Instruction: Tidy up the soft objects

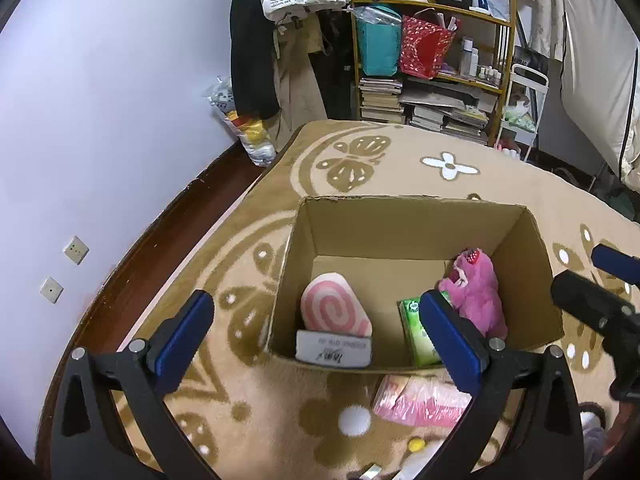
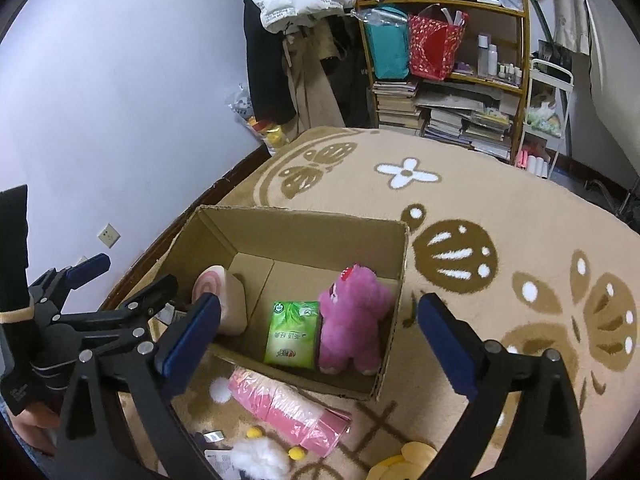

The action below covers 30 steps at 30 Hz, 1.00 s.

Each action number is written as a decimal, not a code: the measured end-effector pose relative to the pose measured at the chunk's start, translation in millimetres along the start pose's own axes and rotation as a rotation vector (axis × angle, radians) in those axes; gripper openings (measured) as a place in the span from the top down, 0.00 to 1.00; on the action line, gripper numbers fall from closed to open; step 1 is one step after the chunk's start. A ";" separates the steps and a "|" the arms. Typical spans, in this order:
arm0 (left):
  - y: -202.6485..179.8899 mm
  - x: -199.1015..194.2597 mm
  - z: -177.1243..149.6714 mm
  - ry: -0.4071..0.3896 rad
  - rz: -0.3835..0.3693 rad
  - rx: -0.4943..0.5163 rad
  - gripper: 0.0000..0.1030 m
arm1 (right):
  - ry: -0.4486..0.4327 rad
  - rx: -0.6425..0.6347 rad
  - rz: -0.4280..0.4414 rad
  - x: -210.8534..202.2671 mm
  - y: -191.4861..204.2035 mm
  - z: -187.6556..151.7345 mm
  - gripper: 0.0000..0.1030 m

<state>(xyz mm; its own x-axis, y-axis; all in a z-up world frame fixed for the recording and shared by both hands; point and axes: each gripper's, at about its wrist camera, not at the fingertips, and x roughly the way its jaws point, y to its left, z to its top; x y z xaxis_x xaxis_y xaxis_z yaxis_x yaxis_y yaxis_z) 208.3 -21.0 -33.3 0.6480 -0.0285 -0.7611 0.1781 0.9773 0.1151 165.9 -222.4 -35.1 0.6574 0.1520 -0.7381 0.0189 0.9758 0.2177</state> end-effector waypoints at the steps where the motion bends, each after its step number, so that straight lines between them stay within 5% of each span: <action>1: 0.6 -2.2 -1.1 0.001 0.005 0.000 0.01 | -0.001 0.000 0.003 -2.7 -0.2 -0.1 0.00; 22: 5.4 -57.7 -61.4 0.099 -0.014 -0.023 0.01 | -0.009 0.050 0.033 -56.7 -7.8 -37.9 0.00; 30: 4.2 -53.2 -92.3 0.187 -0.050 -0.124 0.01 | 0.033 0.059 0.024 -57.7 -13.0 -67.0 0.00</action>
<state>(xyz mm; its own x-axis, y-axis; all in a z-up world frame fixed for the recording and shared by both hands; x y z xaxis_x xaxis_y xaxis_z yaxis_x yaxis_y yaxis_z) 106.3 4.0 -51.2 0.4903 -0.0499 -0.8701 0.1068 0.9943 0.0031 77.3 -233.4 -38.2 0.6327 0.1817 -0.7528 0.0484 0.9609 0.2726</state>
